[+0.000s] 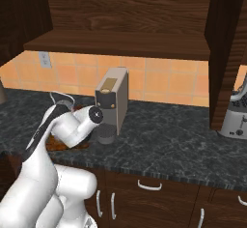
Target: Pick the kettle from the counter and place it on the tray. Then pick the mug from the cabinet and place it on the tray. Then close the cabinet doors.
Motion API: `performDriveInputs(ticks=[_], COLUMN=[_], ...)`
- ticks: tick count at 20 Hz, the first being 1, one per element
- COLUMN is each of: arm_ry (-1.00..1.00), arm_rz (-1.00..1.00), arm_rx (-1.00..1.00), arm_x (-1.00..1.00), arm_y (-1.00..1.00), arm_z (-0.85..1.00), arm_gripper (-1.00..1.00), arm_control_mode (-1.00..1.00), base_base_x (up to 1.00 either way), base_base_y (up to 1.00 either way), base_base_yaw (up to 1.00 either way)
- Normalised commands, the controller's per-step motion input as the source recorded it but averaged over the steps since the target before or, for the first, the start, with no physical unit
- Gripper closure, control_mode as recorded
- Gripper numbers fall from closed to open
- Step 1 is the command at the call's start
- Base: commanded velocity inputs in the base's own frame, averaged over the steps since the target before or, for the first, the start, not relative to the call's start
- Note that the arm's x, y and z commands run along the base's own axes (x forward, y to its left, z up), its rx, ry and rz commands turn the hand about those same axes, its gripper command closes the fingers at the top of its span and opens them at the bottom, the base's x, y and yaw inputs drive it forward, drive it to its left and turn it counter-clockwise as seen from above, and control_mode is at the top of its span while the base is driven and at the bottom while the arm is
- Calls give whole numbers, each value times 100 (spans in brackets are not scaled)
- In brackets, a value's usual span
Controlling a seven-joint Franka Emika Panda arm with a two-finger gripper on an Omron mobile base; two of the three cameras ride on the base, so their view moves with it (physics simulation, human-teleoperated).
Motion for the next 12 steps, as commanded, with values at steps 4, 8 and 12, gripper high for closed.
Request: performDriveInputs(ticks=[4, 8, 12], arm_ry=[9, 9, 10], arm_rz=[-18, -25, -33], arm_rx=[0, 0, 0], arm_x=[-58, -59, -58], arm_y=[0, 0, -1], arm_z=[57, 54, 43], arm_gripper=[-100, -100, -100], arm_control_mode=[-100, -100, -100], base_base_x=[0, 0, 0], base_base_y=[0, 0, 0], base_base_yaw=[0, 0, 0])
